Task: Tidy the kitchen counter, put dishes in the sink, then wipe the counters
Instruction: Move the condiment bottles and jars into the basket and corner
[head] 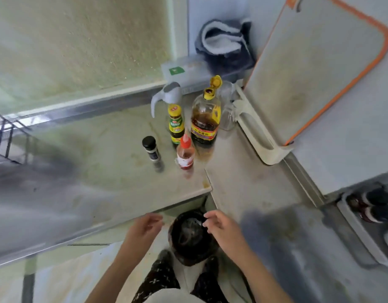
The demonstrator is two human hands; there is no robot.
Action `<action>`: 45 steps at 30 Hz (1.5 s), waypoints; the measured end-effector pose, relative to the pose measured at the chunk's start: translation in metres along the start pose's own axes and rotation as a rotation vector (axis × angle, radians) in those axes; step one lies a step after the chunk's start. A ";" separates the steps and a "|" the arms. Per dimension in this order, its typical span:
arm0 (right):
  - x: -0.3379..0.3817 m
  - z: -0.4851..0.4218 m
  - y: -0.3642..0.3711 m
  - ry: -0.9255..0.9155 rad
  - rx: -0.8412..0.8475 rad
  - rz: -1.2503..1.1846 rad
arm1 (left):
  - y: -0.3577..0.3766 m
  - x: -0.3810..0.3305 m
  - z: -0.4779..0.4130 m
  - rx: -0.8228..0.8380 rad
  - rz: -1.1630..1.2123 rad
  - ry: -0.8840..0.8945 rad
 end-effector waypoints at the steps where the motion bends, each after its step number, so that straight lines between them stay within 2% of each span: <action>1: 0.011 -0.014 -0.003 -0.016 0.022 0.020 | -0.008 0.001 -0.005 -0.047 0.010 -0.010; 4: 0.039 -0.054 -0.006 -0.062 -0.007 0.059 | -0.032 -0.006 -0.029 -0.160 0.052 -0.008; 9: 0.082 -0.113 -0.008 -0.076 -0.270 0.033 | -0.075 -0.025 -0.110 -0.248 0.040 -0.008; 13: 0.110 -0.147 -0.006 -0.129 -0.428 -0.023 | -0.092 -0.045 -0.165 -0.194 -0.032 0.046; 24: 0.103 -0.181 0.013 0.016 -0.515 -0.092 | -0.098 -0.051 -0.209 -0.084 -0.020 0.098; 30: 0.104 -0.158 0.004 0.040 -0.502 -0.128 | -0.096 -0.059 -0.205 0.064 -0.049 0.145; 36: 0.077 -0.100 -0.011 0.086 -0.703 -0.267 | -0.048 -0.079 -0.198 0.260 -0.148 0.235; 45: 0.000 0.023 -0.032 0.214 -1.007 -0.470 | 0.086 -0.112 -0.156 0.646 -0.269 0.397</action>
Point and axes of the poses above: each hand's wrist, its own z-axis away from the middle knuckle, its own y-axis out of the palm, x = y × z, the point moved 2 cm from there along -z, towards the middle knuckle, and after that the axes turned 10 degrees about x, right-handed, at the moved point
